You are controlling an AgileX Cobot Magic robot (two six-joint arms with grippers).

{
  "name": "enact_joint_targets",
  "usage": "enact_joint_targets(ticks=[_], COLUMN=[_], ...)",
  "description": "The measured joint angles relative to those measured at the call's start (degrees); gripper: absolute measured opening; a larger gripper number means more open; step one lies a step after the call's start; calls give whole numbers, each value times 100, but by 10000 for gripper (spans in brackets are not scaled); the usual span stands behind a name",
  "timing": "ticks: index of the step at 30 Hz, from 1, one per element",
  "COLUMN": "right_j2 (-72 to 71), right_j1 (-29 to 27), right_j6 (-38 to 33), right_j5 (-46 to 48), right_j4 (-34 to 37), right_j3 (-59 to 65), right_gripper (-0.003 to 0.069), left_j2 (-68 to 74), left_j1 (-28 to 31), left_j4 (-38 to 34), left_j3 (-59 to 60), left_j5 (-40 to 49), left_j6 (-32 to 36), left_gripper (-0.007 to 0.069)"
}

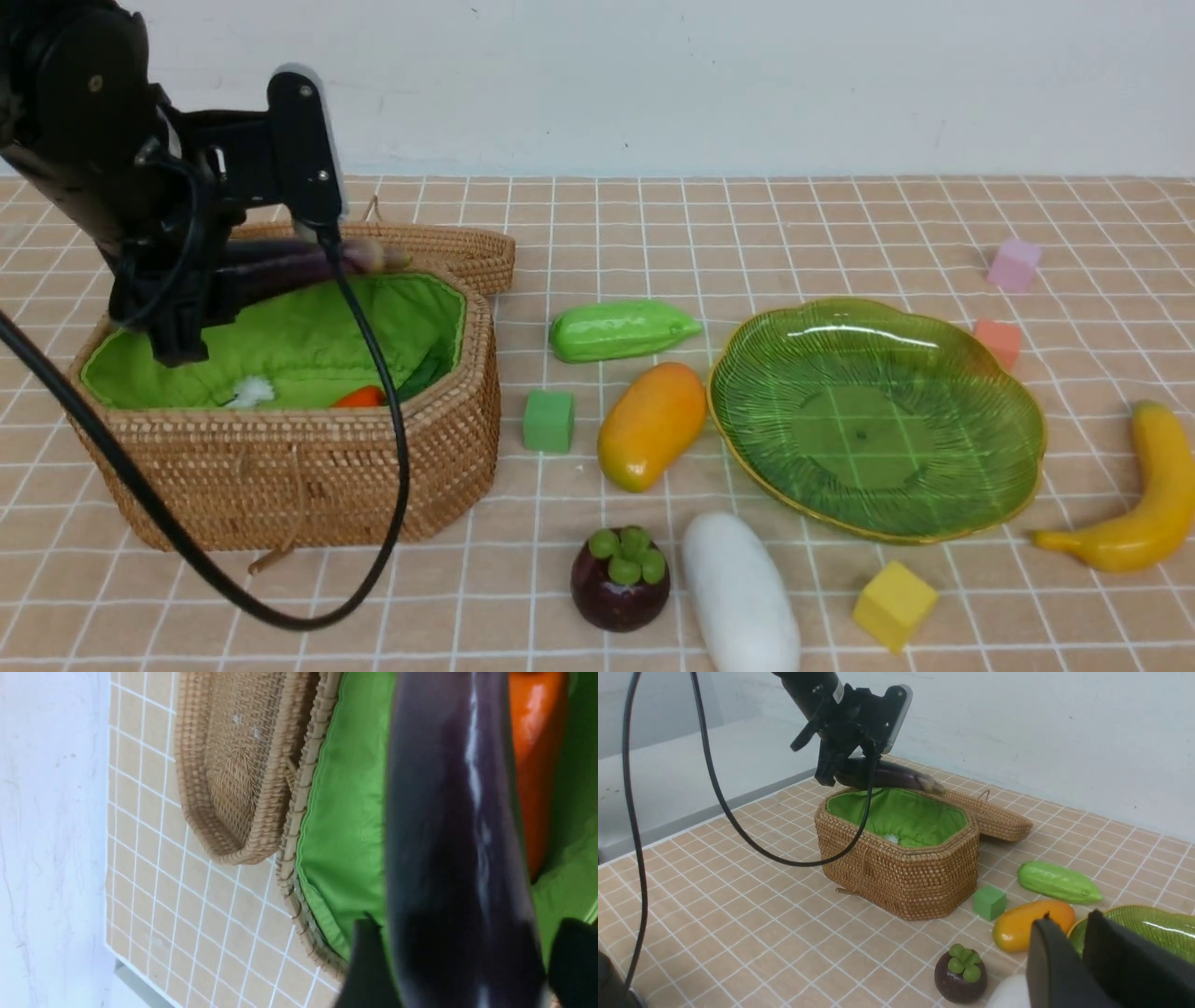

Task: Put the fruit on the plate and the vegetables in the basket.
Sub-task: Use the left arm to grab an eggplant and put it into the left basket, then grab a mangosteen with your left arm and put it on the plate on the right

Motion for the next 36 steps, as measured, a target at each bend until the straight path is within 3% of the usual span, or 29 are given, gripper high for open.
enact_joint_targets(ticks=[3,6,10,14,17,19,22,26,28,32,36], right_j2=[0,0,0,0,0,0,0,0,0,0,0], right_j1=[0,0,0,0,0,0,0,0,0,0,0], right_j6=[0,26,291,513,545,581,592,598,598,598,598], right_j5=[0,30,212,615,877,1070,1256,1460,1521,1533,1534], right_j4=[0,0,3,3,3,3,3,3,3,7,7], right_j3=[0,0,0,0,0,0,0,0,0,0,0], right_gripper=[132,132,132,132,135,138,141,141,141,141,141], left_j2=[-112,-294,-413,-343,-79,269,814,1418,1674,2102,2473], left_j1=[0,0,-203,-1097,-1763,-2291,-2682,-2820,-2820,-2820,-2820], left_j4=[-169,-1019,-2314,-3138,-3452,-3456,-3001,-2174,-1972,-1824,-1661], left_j3=[0,0,0,0,0,0,0,0,0,0,0], left_j5=[65,270,579,1285,1459,1338,818,-9,-336,-599,-605], left_j6=[-294,-1285,-2430,-2874,-2914,-2907,-2895,-3045,-3136,-3159,-3299], left_gripper=[577,579,437,239,210,260,405,607,651,656,567])
